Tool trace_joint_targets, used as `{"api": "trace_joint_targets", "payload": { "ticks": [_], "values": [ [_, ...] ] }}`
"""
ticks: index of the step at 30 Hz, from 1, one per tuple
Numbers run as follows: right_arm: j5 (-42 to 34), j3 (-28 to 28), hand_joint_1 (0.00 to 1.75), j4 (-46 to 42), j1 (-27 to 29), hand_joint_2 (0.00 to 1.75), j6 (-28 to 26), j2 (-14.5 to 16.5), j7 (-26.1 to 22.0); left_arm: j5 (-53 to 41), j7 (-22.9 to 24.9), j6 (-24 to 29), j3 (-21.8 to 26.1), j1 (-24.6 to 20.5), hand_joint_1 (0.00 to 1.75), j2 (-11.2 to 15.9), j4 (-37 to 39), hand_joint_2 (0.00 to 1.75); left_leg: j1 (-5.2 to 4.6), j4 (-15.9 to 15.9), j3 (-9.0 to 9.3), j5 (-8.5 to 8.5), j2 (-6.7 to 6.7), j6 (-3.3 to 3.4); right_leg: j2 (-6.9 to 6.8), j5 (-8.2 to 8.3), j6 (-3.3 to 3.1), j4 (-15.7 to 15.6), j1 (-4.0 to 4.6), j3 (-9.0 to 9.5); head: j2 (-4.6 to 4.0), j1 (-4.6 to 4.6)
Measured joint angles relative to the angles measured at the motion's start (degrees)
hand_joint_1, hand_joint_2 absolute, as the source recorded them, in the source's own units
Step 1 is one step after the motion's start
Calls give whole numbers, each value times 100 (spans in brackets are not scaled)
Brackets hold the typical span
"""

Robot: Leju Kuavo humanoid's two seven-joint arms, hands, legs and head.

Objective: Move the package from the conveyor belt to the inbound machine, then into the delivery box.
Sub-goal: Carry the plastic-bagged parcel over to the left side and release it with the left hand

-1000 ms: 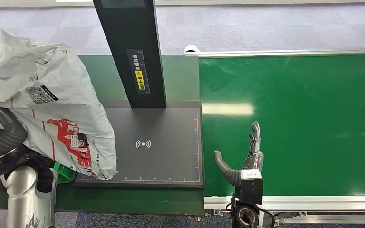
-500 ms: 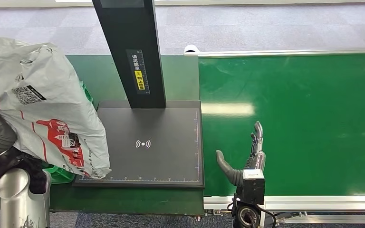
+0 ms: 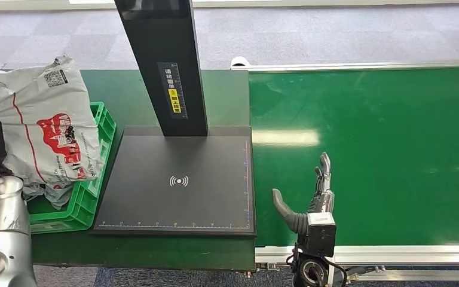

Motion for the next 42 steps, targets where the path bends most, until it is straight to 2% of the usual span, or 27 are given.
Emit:
{"api": "trace_joint_targets", "payload": {
  "ticks": [4, 5, 7, 12, 16, 19, 25, 27, 29, 31, 36, 42],
  "values": [
    [262, -78, 0, 0, 8, 175, 166, 6, 0, -3956, 2631, 203, 43, -356, 175, 216, 973, 175, -2, 0, -6, 0, -5, 0, -2, 0, 1, 0, -2, 0, -2, 2],
    [304, -108, 0, 0, 8, 175, 201, 9, 0, -4722, 2978, 206, 51, -395, 175, 233, 1133, 175, -3, 0, -9, 0, -7, 0, -3, 0, 1, -1, -2, 0, -2, 2],
    [359, -167, 0, 0, 9, 175, 248, 17, 0, -5326, 3143, 214, 87, -460, 175, 252, 1370, 175, -4, 0, -10, -1, -6, 0, -3, 0, 1, -2, -3, -2, -2, 3],
    [410, -282, 0, 0, 9, 175, 283, 39, 0, -4908, 2963, 219, 191, -603, 173, 270, 1718, 175, -3, 1, -9, -2, -7, 0, -2, 0, 1, -3, -3, -5, -1, 2],
    [409, -338, 0, 0, 8, 175, 315, 41, 0, -4837, 2788, 220, 294, -703, 3, 273, 1895, 175, -1, 1, -7, -1, -7, -1, -2, 0, 0, -2, -1, -4, 0, 2],
    [386, -381, 0, 1, 8, 175, 313, 42, 0, -4400, 2252, 208, 487, -808, 0, 267, 2067, 175, -1, 1, -6, 0, -8, -1, -3, 0, 0, -1, -1, -4, 0, 2],
    [316, -421, 0, 2, 7, 175, 220, 42, 0, -2299, 3, -286, 1224, -1034, 0, 171, 2279, 175, -2, 1, -6, 0, -8, -1, -3, 0, 0, -1, -2, -4, -1, 3],
    [288, -426, 0, 2, 7, 175, 160, 42, 0, -1583, -611, -569, 1447, -1099, 0, 121, 2235, 175, -2, 1, -6, 0, -8, -1, -3, 0, 0, -2, -2, -4, -1, 2],
    [262, -427, 0, 2, 7, 175, 106, 42, 0, -932, -1024, -820, 1566, -1131, 0, 52, 2093, 175, -2, 2, -6, -1, -8, -1, -3, 0, 0, -2, -2, -4, -2, 2],
    [247, -427, 0, 2, 7, 175, 74, 42, 0, -571, -1176, -948, 1608, -1143, 0, -18, 1928, 175, -2, 1, -7, -1, -7, -1, -3, 0, 0, -2, -2, -5, -2, 2],
    [200, -427, 0, 2, 10, 175, 0, 40, 0, 417, -1207, -1144, 1497, -1021, 0, -179, 1346, 175, -1, 1, -7, -1, -4, -1, -1, 0, 0, -1, -1, -4, -1, 3],
    [160, -429, 0, 2, 39, 175, -91, 39, 0, 2177, -1213, -1130, 803, -298, 0, -363, -209, 175, -2, 1, -11, -2, -3, -1, -1, -1, 1, -2, -2, -8, -1, 2]
  ]
}}
